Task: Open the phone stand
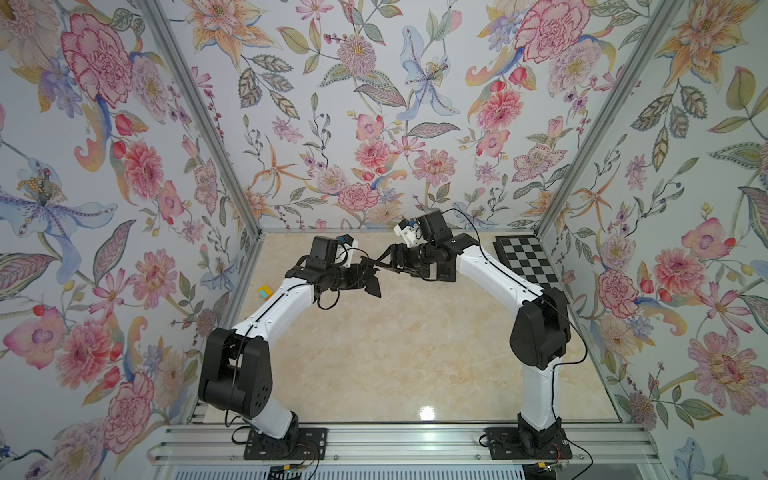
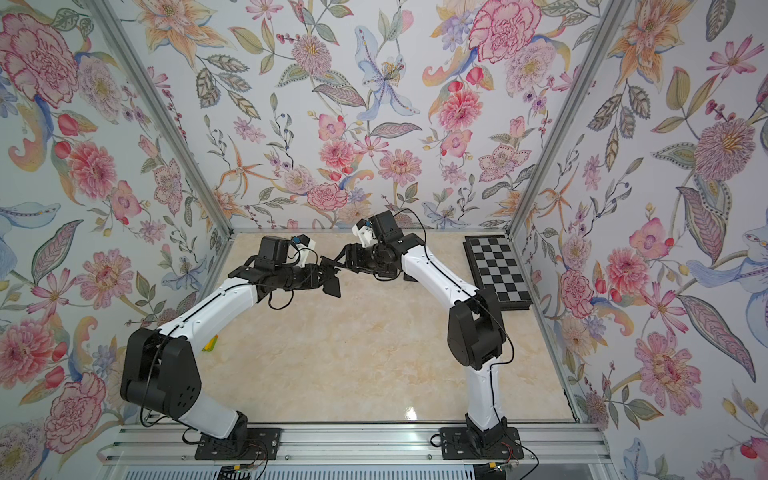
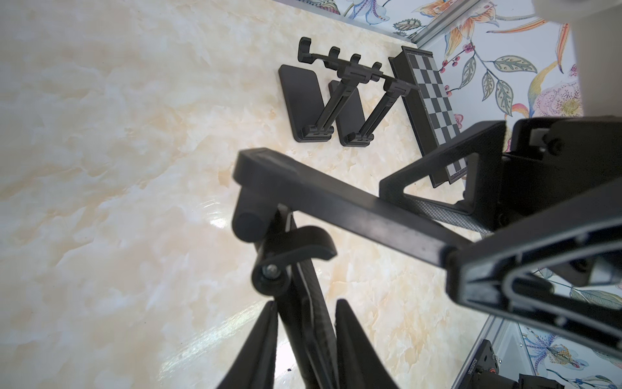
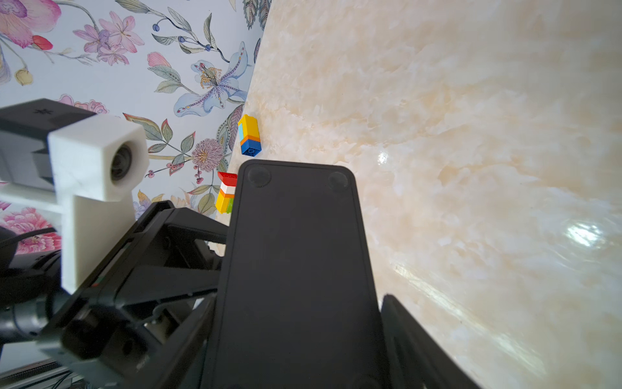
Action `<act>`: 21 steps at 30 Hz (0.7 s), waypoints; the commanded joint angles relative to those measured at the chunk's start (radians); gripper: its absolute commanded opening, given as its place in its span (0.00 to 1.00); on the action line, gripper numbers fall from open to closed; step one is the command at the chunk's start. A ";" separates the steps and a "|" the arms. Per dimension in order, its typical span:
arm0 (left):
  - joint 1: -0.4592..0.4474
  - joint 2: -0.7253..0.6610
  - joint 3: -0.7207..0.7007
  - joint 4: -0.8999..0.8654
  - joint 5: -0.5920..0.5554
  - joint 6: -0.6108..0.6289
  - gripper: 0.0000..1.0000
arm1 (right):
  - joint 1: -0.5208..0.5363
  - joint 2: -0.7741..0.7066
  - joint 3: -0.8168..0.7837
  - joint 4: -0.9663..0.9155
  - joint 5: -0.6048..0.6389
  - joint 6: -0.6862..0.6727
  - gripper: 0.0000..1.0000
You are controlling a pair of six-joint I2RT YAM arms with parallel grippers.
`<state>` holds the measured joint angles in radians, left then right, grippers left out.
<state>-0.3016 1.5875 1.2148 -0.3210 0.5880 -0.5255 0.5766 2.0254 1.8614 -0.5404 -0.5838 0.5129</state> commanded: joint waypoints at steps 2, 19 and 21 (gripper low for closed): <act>-0.011 0.020 0.034 -0.003 0.032 0.031 0.17 | 0.016 0.025 0.056 -0.002 -0.033 -0.023 0.52; -0.016 -0.031 -0.047 -0.004 0.067 0.053 0.00 | -0.049 0.131 0.304 -0.139 -0.002 -0.045 0.52; -0.019 -0.042 -0.051 -0.004 0.074 0.053 0.00 | -0.056 0.152 0.339 -0.156 -0.002 -0.043 0.52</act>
<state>-0.3035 1.5761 1.2018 -0.2527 0.6018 -0.5179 0.5629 2.1582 2.1246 -0.7429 -0.5949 0.4583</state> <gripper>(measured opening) 0.078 0.719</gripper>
